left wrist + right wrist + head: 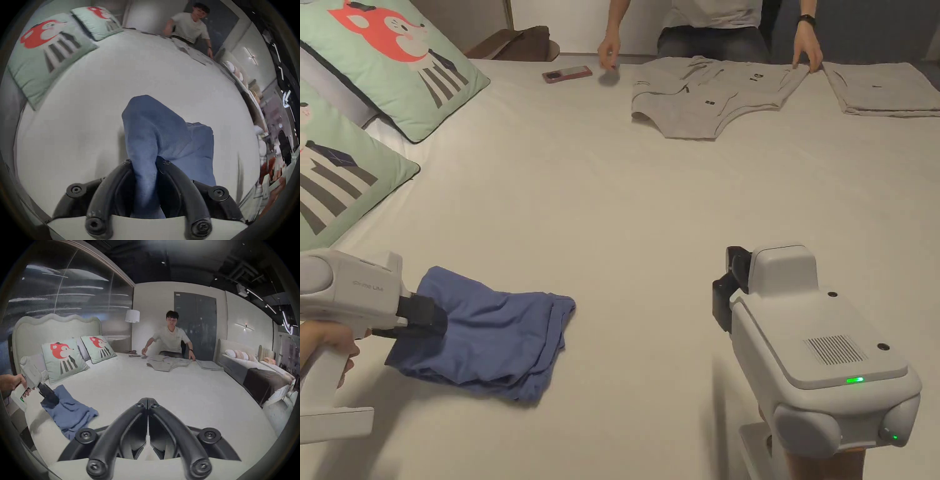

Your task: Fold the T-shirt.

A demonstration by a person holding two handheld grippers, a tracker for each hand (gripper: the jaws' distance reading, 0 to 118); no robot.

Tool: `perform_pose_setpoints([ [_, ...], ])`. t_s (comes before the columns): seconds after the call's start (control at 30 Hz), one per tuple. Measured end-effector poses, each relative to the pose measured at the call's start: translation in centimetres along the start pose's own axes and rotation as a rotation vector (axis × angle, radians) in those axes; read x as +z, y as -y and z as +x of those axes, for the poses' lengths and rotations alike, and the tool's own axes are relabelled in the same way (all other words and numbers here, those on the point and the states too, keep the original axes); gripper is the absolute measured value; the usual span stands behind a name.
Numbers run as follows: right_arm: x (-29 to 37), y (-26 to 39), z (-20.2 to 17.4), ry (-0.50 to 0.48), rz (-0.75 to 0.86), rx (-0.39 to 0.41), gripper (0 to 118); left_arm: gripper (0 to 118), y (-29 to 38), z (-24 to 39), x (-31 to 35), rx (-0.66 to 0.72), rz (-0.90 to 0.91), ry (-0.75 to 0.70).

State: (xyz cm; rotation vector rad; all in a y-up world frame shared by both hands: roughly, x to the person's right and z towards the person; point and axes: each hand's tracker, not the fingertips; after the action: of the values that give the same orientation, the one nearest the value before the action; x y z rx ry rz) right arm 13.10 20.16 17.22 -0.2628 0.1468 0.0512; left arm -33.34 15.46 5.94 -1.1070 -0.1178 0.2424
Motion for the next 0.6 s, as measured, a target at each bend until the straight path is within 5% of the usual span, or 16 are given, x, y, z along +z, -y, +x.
perform_pose_setpoints([
  [0.47, -7.5, 0.2, -8.4, -0.098, -0.014, 0.028, 0, 14, -2.2, -14.5, 1.9, 0.151, 0.029, -0.188],
  [0.53, -7.6, 0.4, -9.1, -0.115, -0.021, 0.035, 0, 25, -2.0, -14.8, 1.7, 0.157, 0.031, -0.182],
  [0.6, -7.6, 0.5, -9.4, -0.124, -0.026, 0.043, 0, 64, -1.9, -14.5, 1.4, 0.139, 0.034, -0.217],
])
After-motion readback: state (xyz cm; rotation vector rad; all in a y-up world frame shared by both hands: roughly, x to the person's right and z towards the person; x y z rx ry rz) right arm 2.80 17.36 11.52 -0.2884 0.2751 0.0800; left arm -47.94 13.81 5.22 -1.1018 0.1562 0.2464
